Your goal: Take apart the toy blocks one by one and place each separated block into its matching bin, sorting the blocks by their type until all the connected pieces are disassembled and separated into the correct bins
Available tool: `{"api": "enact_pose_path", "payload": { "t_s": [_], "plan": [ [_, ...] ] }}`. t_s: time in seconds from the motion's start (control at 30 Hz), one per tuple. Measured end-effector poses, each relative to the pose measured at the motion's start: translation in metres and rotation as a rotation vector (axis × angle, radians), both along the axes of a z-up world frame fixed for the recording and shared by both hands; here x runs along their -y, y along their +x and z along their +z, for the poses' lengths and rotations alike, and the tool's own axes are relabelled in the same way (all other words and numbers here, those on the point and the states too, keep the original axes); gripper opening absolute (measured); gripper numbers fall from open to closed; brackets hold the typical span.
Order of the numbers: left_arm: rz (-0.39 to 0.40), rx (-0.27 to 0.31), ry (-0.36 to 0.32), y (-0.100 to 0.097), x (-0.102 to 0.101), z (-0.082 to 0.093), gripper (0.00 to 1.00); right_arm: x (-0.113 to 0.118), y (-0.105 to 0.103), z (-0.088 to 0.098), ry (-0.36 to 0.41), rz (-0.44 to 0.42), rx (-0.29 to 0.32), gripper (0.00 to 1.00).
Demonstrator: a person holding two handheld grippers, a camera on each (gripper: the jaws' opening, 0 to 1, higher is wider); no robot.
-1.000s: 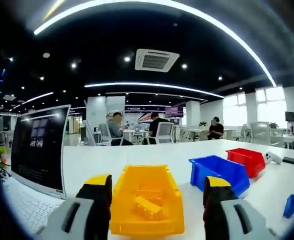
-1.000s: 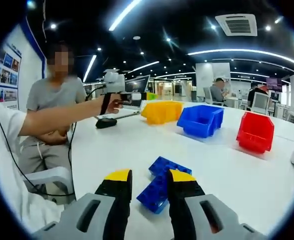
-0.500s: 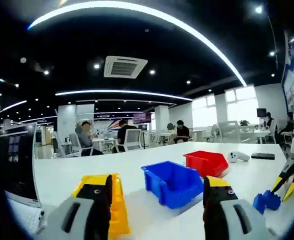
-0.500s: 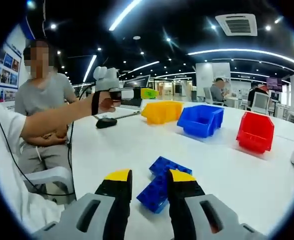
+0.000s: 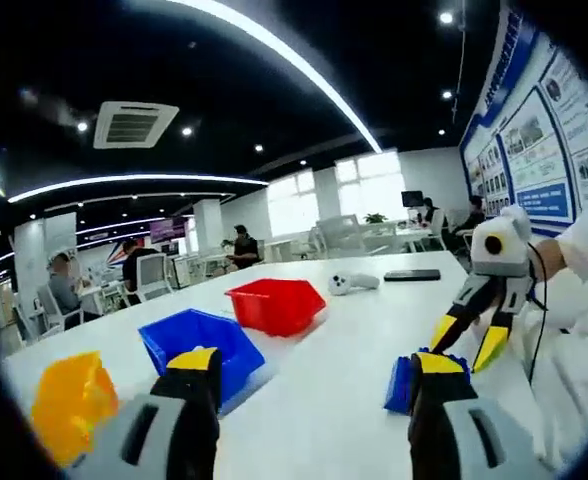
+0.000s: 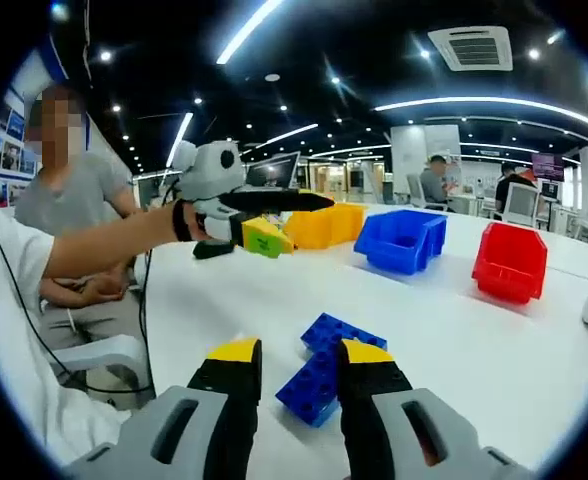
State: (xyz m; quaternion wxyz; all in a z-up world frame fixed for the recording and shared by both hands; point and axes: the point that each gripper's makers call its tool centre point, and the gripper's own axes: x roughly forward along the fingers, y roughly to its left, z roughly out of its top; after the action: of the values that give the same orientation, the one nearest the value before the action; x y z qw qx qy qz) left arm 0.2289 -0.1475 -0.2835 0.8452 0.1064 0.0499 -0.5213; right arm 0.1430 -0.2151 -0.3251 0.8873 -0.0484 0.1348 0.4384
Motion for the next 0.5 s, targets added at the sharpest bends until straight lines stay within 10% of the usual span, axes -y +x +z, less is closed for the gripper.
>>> {"api": "enact_pose_path", "payload": {
  "t_s": [0.5],
  "plan": [
    [-0.129, -0.037, 0.161, -0.032, 0.042, -0.058, 0.66, 0.011, 0.003, 0.002, 0.001, -0.027, -0.001, 0.32]
  ]
}}
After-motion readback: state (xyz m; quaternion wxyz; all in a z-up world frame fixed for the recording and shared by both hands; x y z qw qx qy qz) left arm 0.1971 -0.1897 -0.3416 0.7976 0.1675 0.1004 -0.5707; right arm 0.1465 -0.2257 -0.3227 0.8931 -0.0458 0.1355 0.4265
